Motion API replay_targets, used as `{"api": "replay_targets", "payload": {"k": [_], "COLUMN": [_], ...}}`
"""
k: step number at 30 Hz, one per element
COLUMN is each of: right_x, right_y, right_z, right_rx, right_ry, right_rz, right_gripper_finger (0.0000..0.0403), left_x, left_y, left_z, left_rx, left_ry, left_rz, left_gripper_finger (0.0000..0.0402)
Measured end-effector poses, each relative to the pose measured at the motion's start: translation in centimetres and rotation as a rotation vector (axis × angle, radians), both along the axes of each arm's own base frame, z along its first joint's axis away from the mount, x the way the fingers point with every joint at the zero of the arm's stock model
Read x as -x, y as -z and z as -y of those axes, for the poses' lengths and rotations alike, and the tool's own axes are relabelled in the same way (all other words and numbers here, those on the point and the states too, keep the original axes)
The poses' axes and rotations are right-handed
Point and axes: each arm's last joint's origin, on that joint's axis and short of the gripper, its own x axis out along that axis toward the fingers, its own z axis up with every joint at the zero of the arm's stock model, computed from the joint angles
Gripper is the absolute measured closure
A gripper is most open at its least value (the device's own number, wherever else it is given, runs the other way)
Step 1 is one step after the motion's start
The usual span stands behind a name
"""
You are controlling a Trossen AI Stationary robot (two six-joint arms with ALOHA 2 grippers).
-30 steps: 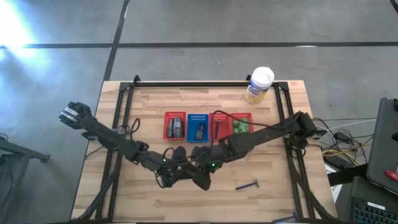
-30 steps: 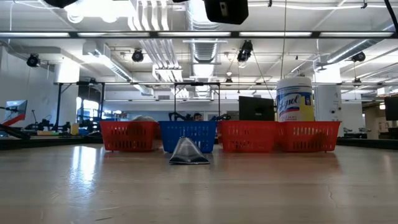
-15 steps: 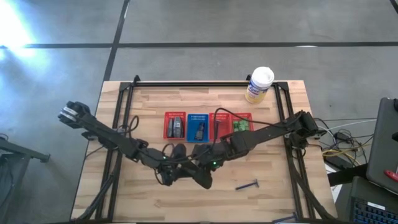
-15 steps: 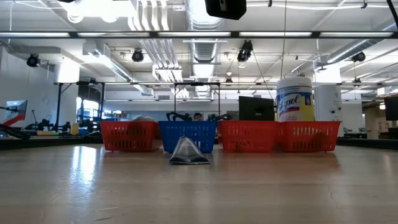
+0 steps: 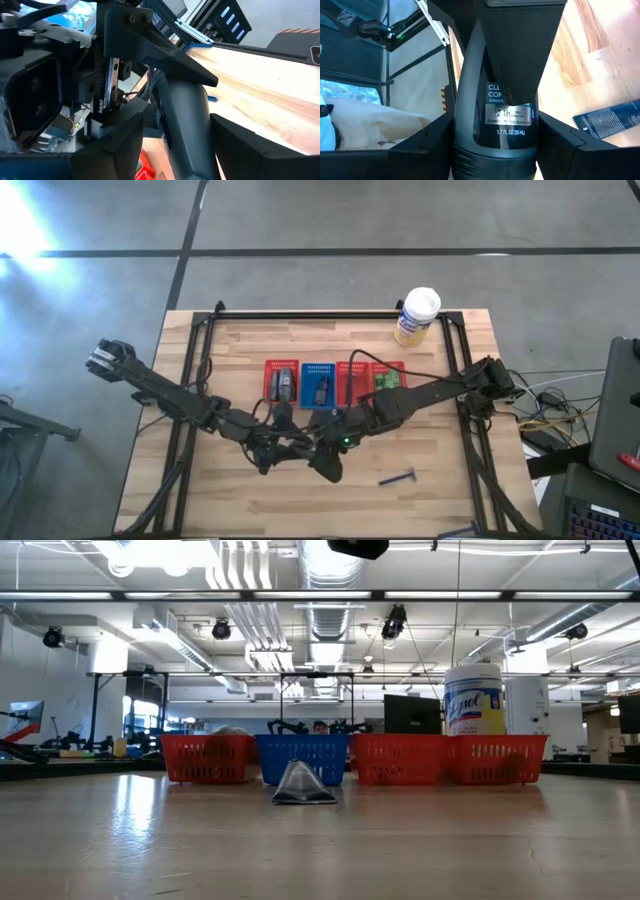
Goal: Pick & Place Travel size toiletries
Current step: Put the black deodorant into the left red basket
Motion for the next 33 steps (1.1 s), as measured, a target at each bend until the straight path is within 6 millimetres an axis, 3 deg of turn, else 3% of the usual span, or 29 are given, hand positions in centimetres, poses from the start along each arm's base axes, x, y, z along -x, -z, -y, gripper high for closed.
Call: {"api": "replay_targets", "payload": {"k": [8,20,27,33], "right_x": [0.1,0.1,0.7,2.6], "right_y": [-0.1,-0.4,-0.7,-2.5], "right_z": [-0.1,0.5,0.9,1.4], "right_rx": [0.004,0.005,0.011,0.051], "right_ry": [-0.009,-0.006,0.019,0.083], "right_rz": [-0.002,-0.001,-0.032,-0.046], "right_gripper_finger": [0.0194,0.019,0.014,0.0091], "left_x": [0.0,0.0,0.2,0.9], "left_y": [0.0,-0.1,0.1,0.0], "left_z": [-0.1,0.0,-0.3,-1.1], "left_rx": [0.007,0.005,-0.03,-0.055], "left_ry": [0.002,0.003,-0.066,-0.202], "left_rz": [-0.004,-0.001,-0.033,-0.069], "left_gripper_finger": [0.0181,0.0272,0.0275,0.0276]}}
